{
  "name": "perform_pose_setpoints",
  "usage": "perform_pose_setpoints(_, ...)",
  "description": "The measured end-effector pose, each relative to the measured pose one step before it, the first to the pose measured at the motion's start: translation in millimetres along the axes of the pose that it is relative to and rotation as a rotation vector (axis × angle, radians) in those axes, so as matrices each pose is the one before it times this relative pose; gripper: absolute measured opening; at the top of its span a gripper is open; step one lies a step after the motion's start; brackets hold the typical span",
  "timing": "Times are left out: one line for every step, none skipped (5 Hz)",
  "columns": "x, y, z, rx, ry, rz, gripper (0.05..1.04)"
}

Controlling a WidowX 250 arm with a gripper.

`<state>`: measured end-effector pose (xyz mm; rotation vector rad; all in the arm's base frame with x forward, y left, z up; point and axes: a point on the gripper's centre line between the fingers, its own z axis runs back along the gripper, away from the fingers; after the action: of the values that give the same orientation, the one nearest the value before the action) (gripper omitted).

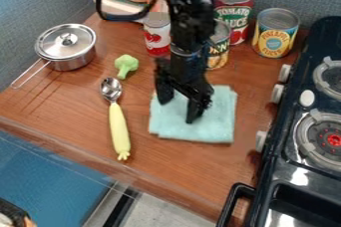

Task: Move the blue towel to the middle bottom of the table

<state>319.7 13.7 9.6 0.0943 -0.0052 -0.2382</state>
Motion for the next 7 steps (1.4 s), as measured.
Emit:
perform_pose_setpoints(2.03, 22.42, -0.65, 0.0149, 0.0022, 0.0489, 1.001)
perform_pose_setpoints(2.66, 19.25, -0.72, 0.0108, 0.0013, 0.0440, 1.001)
perform_pose_setpoints(0.13, 8.69, -1.27, 0.0074, 0.0039, 0.0175, 1.002)
perform_pose_setpoints(-0.41, -3.82, -1.15, -0.0288, -0.0013, 0.0031, 1.000)
perform_pose_setpoints(-5.87, -25.84, -1.30, -0.0382, -0.0020, -0.0354, 1.000)
perform_pose_setpoints(-6.65, -29.02, 1.89, -0.0309, 0.0018, -0.0552, 0.999)
perform_pose_setpoints(-7.91, -33.18, 0.05, -0.0212, 0.0080, -0.0750, 0.999)
